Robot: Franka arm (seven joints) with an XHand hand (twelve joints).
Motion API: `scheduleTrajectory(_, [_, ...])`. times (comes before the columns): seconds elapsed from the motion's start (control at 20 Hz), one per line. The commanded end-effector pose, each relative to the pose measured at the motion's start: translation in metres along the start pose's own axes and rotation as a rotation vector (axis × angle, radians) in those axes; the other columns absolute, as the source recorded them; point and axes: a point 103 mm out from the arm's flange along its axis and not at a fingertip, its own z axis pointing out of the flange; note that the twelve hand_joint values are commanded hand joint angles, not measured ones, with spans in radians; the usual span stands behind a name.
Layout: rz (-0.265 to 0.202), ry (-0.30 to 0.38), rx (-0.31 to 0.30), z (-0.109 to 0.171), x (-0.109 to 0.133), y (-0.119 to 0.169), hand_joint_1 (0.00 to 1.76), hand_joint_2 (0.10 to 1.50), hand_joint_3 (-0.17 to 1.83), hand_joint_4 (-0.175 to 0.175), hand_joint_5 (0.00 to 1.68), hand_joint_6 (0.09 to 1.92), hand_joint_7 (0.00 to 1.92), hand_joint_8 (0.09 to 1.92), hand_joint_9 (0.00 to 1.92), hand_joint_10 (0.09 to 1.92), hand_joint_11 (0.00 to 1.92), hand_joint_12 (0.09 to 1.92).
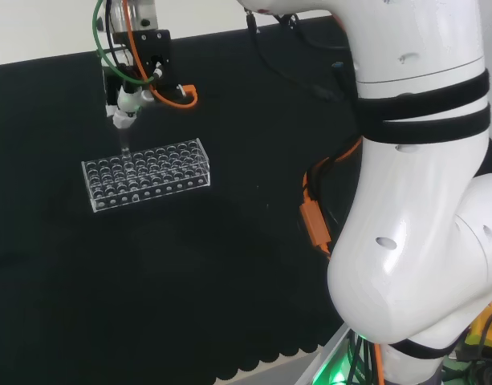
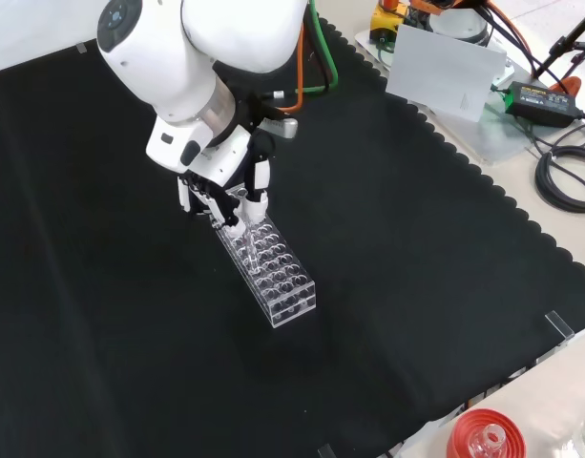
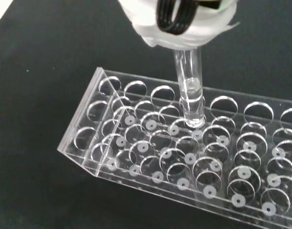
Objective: Put the test tube back in the rack.
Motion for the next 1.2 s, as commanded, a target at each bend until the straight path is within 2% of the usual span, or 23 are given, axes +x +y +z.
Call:
scheduleTrajectory(0.05, [0.02, -0.006, 0.015, 0.008, 0.001, 0.008, 1.43, 0.96, -0.09, -0.175, 1.47, 0.1, 1.89, 0.16, 1.48, 0.15, 0.82, 1.21])
scheduleTrajectory(0.7, [0.009, -0.013, 0.044, 0.012, 0.003, 0.015, 1.43, 0.97, -0.1, -0.175, 1.48, 0.1, 1.89, 0.16, 1.48, 0.15, 0.82, 1.21])
scheduleTrajectory(1.2, [0.014, 0.01, 0.064, 0.038, 0.001, 0.007, 1.43, 0.97, -0.1, -0.175, 1.48, 0.1, 1.89, 0.16, 1.48, 0.15, 0.82, 1.21])
